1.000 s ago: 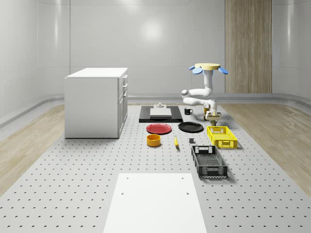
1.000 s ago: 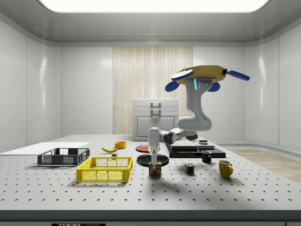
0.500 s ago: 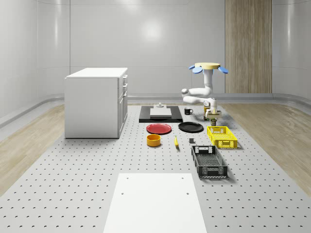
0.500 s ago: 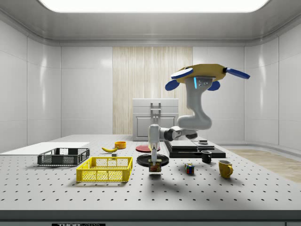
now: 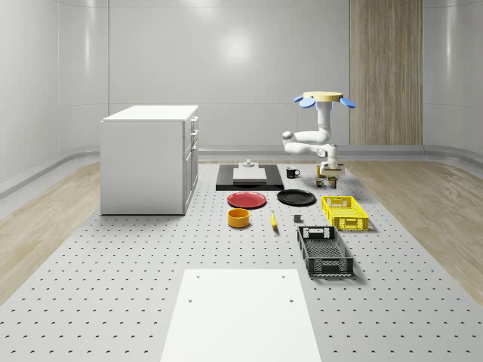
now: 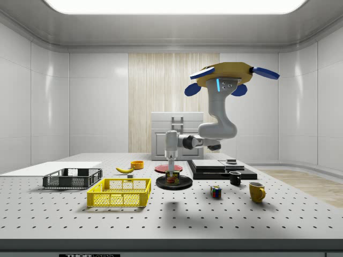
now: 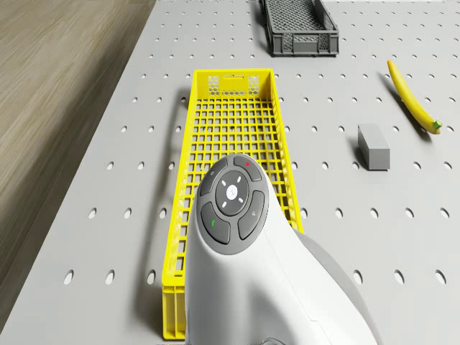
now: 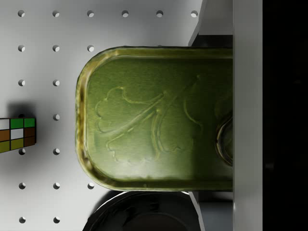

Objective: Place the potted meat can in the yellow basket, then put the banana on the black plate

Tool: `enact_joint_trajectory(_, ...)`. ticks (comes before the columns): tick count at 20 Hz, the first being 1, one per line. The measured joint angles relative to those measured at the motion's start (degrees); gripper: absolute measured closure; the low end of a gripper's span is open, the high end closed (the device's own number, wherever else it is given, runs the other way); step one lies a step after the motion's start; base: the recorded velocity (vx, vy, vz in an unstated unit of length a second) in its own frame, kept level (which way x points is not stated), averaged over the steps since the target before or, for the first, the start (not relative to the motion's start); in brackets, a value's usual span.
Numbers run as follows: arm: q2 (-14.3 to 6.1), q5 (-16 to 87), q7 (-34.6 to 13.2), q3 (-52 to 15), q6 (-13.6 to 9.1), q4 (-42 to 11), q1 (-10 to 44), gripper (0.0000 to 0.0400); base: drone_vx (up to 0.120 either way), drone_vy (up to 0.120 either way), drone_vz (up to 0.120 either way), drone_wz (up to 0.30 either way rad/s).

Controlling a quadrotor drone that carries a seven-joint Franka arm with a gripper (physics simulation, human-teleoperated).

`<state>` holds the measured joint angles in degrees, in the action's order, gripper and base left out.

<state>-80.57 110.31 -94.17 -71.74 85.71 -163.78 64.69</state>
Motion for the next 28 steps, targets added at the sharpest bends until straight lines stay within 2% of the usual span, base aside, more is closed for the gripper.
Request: enact_joint_trajectory(28,-1.81,-1.16,-0.61,-0.71,1.57,0.04,0.64,0.0111,0.12,0.0,0.0,0.0)
